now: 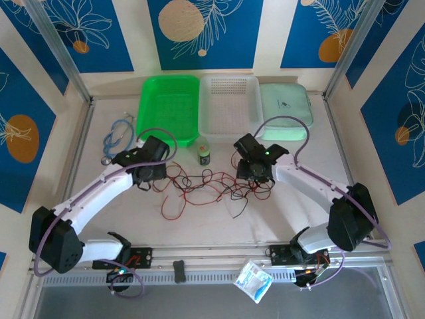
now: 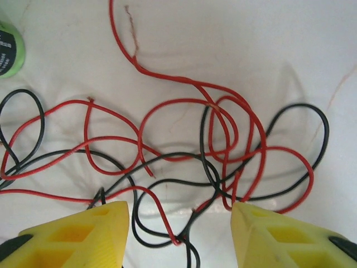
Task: Untangle the cables
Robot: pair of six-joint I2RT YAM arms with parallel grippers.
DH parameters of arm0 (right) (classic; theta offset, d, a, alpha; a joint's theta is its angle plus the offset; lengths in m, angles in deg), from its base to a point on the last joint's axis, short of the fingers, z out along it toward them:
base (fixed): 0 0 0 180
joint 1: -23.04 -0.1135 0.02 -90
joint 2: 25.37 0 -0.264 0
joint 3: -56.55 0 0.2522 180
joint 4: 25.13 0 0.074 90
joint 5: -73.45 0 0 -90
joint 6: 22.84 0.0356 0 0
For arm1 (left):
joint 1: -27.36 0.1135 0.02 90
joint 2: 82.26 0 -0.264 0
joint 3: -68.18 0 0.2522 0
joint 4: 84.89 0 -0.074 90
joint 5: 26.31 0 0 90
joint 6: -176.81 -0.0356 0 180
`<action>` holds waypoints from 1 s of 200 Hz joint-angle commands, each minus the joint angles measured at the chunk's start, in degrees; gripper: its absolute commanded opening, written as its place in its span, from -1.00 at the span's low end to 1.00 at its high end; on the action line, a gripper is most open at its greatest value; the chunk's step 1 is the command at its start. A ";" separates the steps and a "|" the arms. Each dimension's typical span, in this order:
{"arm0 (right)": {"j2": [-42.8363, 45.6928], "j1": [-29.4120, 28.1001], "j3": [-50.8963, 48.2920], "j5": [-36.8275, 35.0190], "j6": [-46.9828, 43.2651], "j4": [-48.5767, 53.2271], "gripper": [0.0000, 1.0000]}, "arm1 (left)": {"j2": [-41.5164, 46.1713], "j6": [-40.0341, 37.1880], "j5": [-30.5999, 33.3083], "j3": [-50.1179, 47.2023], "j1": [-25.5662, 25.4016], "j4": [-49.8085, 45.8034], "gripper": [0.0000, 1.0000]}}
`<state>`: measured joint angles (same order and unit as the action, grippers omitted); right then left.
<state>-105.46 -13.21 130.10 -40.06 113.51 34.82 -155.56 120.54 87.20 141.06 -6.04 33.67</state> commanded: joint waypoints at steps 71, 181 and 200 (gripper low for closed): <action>-6.04 8.86 -9.38 6.41 1.48 -10.56 -0.04 | -31.47 -6.12 -13.16 28.14 -24.19 6.29 0.41; -12.14 12.60 -11.48 5.71 1.51 -11.65 -0.24 | -54.36 -0.32 -8.56 38.49 -25.44 -4.26 0.39; -11.51 12.78 -11.20 4.17 1.82 -9.32 -0.33 | -54.63 0.74 -9.21 35.32 -24.89 -3.07 0.39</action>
<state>-116.35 -0.12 119.33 -35.38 114.77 22.45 -207.60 118.36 77.74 180.23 -32.03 33.67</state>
